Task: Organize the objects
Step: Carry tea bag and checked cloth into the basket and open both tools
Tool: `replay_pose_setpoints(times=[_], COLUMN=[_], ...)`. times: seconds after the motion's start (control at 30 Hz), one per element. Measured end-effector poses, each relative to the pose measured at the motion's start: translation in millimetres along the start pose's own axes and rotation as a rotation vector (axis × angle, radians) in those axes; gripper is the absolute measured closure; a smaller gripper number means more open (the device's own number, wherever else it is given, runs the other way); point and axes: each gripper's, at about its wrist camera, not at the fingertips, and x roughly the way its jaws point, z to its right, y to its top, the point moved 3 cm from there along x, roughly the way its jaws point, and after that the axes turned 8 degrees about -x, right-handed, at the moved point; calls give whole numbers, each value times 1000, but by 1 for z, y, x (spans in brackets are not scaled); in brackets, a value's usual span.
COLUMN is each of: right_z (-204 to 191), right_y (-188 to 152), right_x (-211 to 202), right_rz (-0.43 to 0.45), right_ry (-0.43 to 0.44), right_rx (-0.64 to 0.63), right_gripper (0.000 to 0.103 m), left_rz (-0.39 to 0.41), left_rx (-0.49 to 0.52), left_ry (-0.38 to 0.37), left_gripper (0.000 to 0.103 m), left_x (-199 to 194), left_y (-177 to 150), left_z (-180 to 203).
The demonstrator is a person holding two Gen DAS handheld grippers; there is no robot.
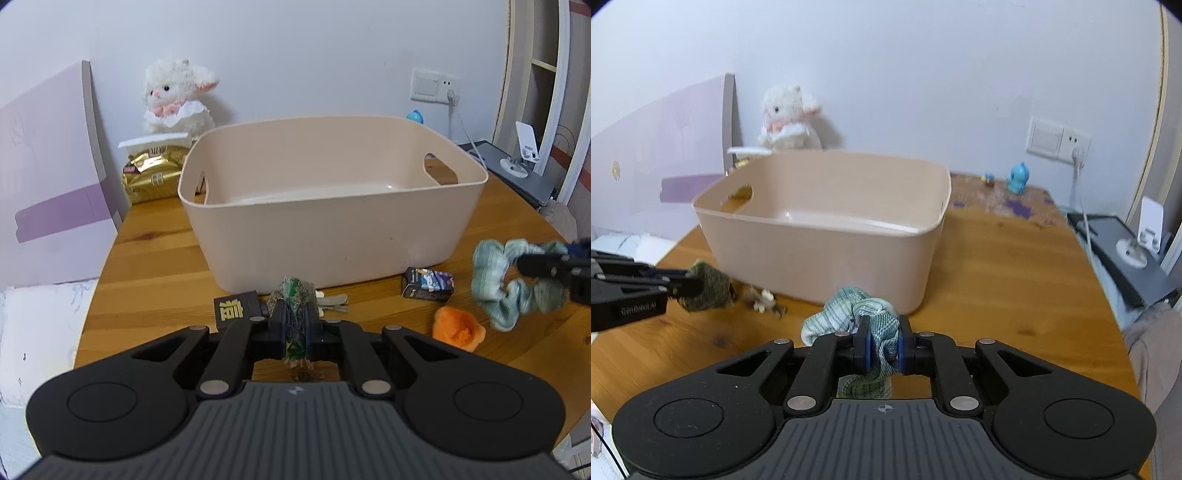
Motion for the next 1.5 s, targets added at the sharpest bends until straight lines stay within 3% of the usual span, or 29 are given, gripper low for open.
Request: replay_pose_setpoints(times=[0.43, 0.8, 1.2, 1.5], right_z=[9, 11, 22, 24], right_y=[33, 70, 101, 103], right_x=[-25, -27, 3, 63], right_rz=[111, 187, 206, 100], right_ry=[-5, 1, -24, -9], right_rx=[13, 20, 45, 67], right_gripper=[91, 91, 91, 91], left_rz=[96, 210, 196, 92], left_rx=[27, 42, 81, 64], left_ry=[-28, -46, 14, 90], left_gripper=[93, 93, 93, 93], left_x=[-43, -67, -18, 51], left_y=[21, 64, 97, 103], left_z=[10, 24, 43, 43])
